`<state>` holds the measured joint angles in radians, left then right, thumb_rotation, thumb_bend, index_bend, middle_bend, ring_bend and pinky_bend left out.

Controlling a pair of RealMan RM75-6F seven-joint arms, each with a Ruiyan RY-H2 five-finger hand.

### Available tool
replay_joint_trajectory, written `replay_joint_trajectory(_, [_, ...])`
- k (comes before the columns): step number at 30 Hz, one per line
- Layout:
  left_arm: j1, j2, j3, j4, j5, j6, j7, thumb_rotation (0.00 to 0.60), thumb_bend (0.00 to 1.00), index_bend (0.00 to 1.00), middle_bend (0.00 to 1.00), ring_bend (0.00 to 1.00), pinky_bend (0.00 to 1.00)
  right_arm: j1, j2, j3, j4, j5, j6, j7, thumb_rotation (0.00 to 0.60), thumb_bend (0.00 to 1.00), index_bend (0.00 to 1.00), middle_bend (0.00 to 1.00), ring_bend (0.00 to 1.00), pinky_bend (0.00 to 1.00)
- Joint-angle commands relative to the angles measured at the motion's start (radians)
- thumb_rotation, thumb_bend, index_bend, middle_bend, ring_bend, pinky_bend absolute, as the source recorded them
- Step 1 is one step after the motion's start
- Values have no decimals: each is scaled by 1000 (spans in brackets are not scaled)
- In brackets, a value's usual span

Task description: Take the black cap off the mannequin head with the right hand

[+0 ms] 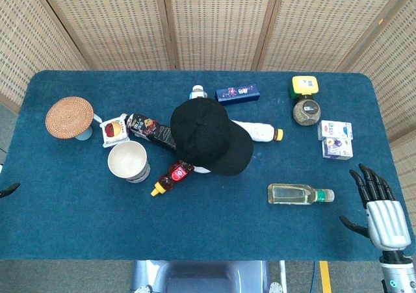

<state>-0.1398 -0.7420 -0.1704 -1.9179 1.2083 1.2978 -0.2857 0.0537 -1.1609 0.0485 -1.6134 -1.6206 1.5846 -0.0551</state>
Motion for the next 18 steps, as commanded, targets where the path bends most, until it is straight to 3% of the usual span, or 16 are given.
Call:
replay_joint_trajectory(1, [7,0,5,0,9,11,-3,600,95,56,0,0,137,4,-7,-4,4,-6,-7,-7,600,0,0,0,17,111])
replay_joint_trajectory(9, [40,9,27,-5,83,60,-36,600,96,55,0,0,138,48,-72,-15,61,-47,-64,-73,600,0,0,18,31,111])
replay_joint_trajectory(18, [-4,52,20,-2,136,-1,-89,600,95,56,0,0,137,165,-162,21,119,-76,-174,-155,600,0,12,53,54,128])
